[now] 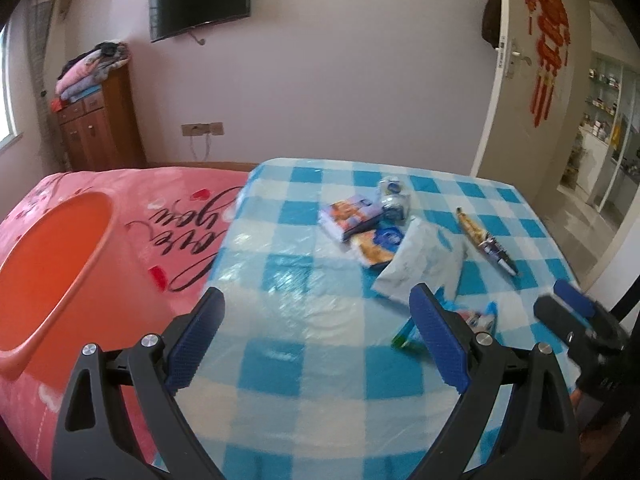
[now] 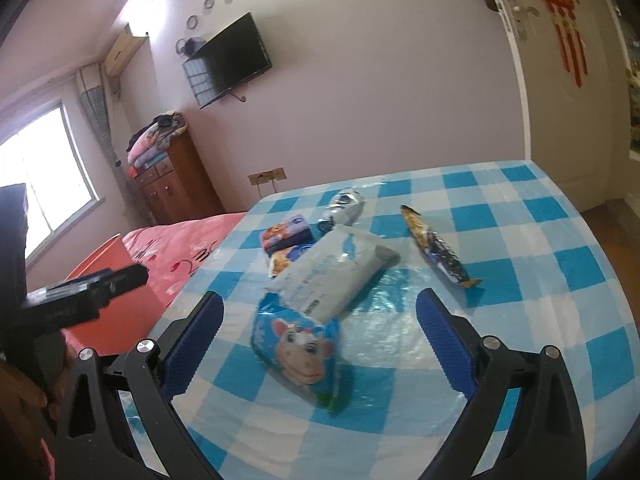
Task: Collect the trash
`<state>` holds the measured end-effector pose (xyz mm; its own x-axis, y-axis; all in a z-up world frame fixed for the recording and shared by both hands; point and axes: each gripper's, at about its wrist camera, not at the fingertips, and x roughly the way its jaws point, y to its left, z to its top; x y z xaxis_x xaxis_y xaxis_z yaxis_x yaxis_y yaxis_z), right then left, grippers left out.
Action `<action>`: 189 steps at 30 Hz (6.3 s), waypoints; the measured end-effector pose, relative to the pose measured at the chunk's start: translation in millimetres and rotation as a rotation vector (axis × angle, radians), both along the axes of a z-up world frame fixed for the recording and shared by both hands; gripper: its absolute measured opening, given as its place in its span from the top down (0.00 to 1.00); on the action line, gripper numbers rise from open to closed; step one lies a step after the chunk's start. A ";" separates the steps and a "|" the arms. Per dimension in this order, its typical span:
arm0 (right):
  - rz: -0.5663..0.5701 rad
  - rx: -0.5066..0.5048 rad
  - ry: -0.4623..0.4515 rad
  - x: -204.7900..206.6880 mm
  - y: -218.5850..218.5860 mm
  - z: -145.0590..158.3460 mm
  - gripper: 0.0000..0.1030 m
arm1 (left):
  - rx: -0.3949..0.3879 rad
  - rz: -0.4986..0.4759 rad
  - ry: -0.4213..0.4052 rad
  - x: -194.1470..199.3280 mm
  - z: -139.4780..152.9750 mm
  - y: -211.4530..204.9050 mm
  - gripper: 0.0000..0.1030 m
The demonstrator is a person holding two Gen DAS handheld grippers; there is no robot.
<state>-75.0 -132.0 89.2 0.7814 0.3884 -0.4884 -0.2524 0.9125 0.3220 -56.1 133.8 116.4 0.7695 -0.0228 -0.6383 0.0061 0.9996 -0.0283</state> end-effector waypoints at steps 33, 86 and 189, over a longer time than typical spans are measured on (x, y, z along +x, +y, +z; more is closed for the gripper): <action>-0.119 0.253 0.201 47.0 -105.3 -51.5 0.07 | 0.160 -0.132 0.385 297.5 -87.9 -126.2 0.32; -0.127 0.187 0.222 56.3 -103.6 -53.3 0.07 | -0.140 -0.064 0.318 202.2 -70.5 -12.2 0.23; -0.075 -0.090 0.238 72.3 -51.3 -16.3 0.83 | -0.173 -0.098 0.146 47.2 -65.4 15.3 0.28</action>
